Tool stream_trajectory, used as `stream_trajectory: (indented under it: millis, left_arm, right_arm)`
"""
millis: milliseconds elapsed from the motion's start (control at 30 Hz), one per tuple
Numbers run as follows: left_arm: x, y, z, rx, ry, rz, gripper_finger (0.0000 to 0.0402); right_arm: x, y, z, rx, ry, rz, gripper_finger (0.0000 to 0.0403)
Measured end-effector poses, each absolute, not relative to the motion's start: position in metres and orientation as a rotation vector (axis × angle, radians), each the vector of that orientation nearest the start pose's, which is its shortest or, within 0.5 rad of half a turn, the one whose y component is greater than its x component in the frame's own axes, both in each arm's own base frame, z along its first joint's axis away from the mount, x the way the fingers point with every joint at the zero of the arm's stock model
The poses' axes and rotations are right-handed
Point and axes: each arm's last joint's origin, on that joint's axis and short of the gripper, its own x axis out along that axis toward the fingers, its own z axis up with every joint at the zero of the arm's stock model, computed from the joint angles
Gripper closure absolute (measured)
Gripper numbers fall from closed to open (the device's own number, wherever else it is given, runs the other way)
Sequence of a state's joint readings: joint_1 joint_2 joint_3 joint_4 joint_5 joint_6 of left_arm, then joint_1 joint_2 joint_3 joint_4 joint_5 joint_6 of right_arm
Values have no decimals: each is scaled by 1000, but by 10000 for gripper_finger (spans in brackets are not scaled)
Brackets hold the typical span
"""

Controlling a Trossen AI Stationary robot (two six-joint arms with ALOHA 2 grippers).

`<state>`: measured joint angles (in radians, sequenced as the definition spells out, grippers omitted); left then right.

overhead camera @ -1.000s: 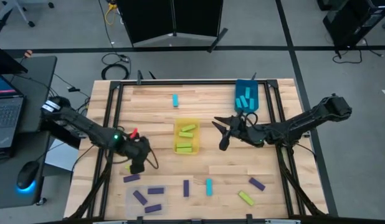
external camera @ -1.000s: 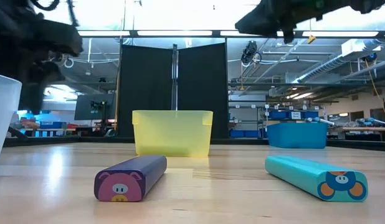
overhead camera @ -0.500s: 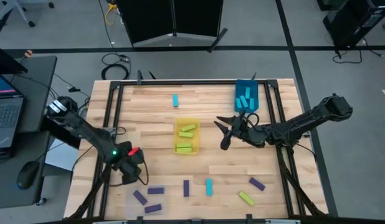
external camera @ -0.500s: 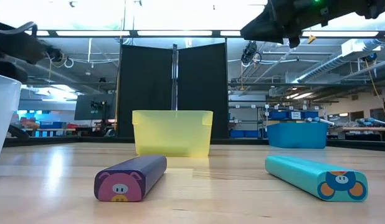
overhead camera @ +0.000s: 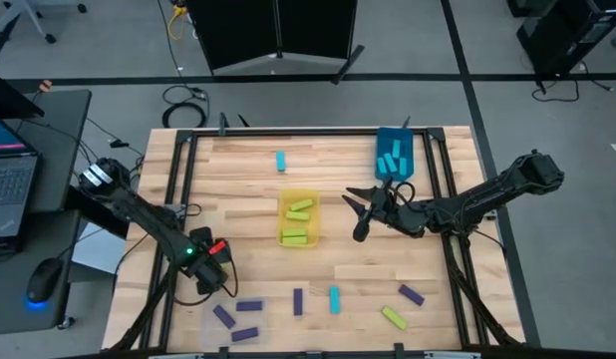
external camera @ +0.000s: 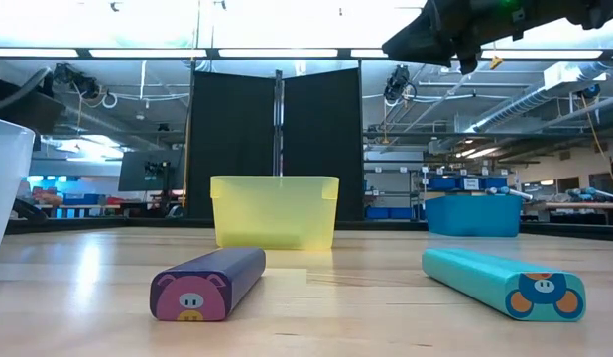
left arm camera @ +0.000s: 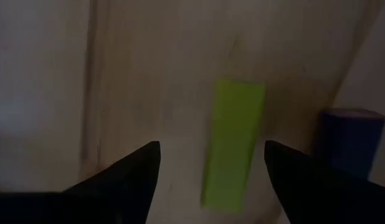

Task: Sort blocks
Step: Put the light green block into the yellow bin

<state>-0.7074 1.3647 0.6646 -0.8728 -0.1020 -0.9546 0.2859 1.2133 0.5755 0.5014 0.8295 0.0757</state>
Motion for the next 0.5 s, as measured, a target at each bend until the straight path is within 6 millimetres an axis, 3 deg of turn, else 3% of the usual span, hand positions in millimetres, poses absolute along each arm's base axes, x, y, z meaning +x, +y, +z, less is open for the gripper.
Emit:
stream_trajectory:
  millis: [233,500]
  left_arm:
    - [144,-119,144,-137,1486,245,118]
    - [141,-117,137,-138,1471,242,220]
  right_arm:
    - [243,49,242,12,88,-547,288]
    - [243,49,242,11,89,-547,288]
